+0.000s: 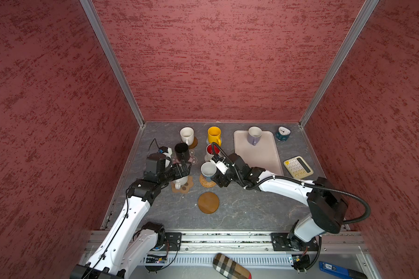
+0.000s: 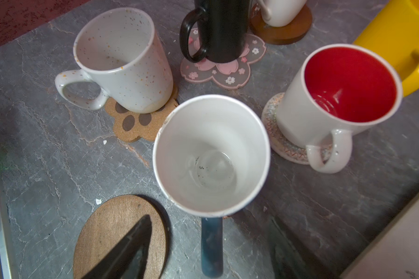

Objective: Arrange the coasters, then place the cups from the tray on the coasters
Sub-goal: 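Open the right gripper and draw it back toward the tray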

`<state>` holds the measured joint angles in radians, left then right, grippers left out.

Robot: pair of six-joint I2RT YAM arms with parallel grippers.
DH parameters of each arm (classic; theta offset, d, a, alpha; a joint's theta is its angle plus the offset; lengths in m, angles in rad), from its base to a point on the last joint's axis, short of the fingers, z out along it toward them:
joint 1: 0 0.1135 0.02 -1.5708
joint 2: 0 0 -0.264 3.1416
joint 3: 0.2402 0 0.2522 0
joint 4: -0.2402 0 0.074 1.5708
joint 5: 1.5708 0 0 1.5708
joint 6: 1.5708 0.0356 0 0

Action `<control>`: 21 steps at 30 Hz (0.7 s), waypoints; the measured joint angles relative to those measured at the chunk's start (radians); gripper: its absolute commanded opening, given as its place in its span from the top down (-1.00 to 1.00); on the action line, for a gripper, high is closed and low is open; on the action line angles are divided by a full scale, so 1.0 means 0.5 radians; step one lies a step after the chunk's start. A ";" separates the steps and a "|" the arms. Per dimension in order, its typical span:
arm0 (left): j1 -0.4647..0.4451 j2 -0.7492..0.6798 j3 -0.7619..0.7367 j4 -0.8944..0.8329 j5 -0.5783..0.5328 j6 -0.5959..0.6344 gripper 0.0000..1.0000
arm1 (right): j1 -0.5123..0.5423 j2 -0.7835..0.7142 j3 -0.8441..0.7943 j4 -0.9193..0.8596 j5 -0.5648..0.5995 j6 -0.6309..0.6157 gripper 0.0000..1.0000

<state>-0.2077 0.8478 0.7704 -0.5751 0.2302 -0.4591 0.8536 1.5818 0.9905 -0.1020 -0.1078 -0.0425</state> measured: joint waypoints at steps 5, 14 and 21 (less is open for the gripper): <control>-0.031 0.006 0.111 -0.074 -0.007 0.000 -0.99 | 0.002 -0.200 -0.098 0.015 0.066 0.026 -0.73; -0.226 0.195 0.362 -0.103 -0.079 0.004 -0.99 | -0.065 -0.397 -0.100 -0.022 0.449 0.220 -0.80; -0.320 0.505 0.426 -0.005 -0.086 0.005 -0.99 | -0.475 -0.327 -0.082 -0.121 0.506 0.491 -0.66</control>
<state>-0.3679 1.1004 0.9833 -0.5774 0.1871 -0.4568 0.6159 1.4181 0.9493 -0.1627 0.1452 0.2028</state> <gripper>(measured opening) 0.995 0.840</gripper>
